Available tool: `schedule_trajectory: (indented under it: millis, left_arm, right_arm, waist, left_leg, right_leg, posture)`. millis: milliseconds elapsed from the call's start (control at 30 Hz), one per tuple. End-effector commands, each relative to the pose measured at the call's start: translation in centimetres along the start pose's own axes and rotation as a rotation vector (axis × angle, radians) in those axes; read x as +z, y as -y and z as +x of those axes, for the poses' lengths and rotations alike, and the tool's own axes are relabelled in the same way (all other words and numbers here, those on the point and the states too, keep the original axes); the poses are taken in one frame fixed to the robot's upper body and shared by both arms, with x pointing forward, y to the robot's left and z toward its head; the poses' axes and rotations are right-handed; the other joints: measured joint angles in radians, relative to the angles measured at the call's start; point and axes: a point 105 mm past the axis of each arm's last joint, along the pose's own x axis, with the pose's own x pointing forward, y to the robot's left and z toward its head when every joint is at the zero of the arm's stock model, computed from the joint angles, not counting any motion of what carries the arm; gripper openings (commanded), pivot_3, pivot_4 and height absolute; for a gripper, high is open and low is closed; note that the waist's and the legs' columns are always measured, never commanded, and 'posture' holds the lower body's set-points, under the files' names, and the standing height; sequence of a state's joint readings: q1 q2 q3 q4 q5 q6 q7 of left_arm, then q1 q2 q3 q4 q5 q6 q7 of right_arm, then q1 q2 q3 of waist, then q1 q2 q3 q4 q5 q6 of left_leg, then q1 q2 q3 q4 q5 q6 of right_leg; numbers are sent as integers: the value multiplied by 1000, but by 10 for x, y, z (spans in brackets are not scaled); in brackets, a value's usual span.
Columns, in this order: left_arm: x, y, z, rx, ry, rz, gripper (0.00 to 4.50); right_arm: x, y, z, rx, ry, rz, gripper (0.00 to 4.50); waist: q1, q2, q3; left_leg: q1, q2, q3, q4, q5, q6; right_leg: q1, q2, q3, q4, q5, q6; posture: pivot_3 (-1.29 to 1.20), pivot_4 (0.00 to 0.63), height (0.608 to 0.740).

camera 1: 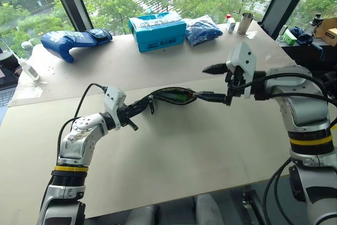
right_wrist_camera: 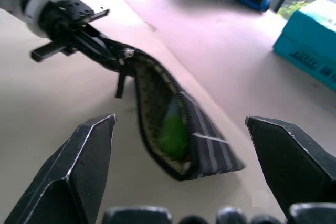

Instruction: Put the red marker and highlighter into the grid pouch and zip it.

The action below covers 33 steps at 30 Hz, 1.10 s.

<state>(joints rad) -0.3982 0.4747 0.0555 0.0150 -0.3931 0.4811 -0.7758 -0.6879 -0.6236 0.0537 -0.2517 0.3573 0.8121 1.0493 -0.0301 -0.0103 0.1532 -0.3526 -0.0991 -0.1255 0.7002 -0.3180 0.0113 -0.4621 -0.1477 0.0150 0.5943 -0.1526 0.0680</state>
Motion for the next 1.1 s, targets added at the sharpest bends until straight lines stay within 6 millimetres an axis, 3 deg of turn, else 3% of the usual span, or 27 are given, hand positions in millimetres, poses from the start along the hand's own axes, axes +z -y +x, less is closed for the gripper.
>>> schedule_trajectory:
  millis: [33,133,300,567,733,900,1000,1100]
  left_arm:
    - [17,-1,-2,0,46,40,0]
    - [18,-1,-2,0,44,43,0]
    - [19,-1,-3,-1,44,46,0]
    - [21,1,-4,-4,43,41,0]
    - [19,2,-6,-7,32,31,0]
    - [19,3,-7,-7,26,23,0]
    - [19,3,-8,-9,23,16,0]
    - [19,3,-9,-7,22,14,0]
  right_arm:
    - [-8,-26,22,26,-21,177,4431]
    - [-23,-30,43,-17,-58,349,4431]
    - [-31,-27,77,-101,-82,386,4431]
    - [-26,-21,131,-196,-93,269,4431]
    - [-16,-21,147,-192,-66,241,4431]
    - [-16,-17,149,-194,-65,220,4431]
    - [-18,-15,149,-206,-65,208,3754]
    - [-16,-13,150,-211,-44,221,2707]
  waist:
    - [0,0,0]
    - [5,0,0]
    - [13,0,0]
    - [0,0,0]
    - [-12,0,0]
    - [-16,1,0]
    - [-17,1,0]
    - [-18,1,0]
  left_leg:
    - [0,0,0,0,0,0]
    - [0,0,0,2,0,0]
    - [0,-1,0,2,0,0]
    - [0,-3,0,2,0,0]
    - [0,-3,0,2,0,0]
    - [0,-3,0,2,0,0]
    - [0,-3,0,2,0,0]
    - [0,-3,0,1,0,0]
  right_leg:
    - [0,0,0,0,0,0]
    - [0,0,1,0,1,-1]
    - [0,0,0,1,1,-1]
    - [-1,0,0,1,2,-1]
    - [-1,0,0,1,2,0]
    - [-2,0,0,1,2,0]
    - [-2,0,0,2,2,0]
    - [-2,0,0,2,2,0]
  posture:
    - [0,150,740]
    - [0,150,740]
    - [0,150,740]
    - [0,150,740]
    - [0,150,740]
    - [0,150,740]
    - [0,150,740]
    - [0,150,740]
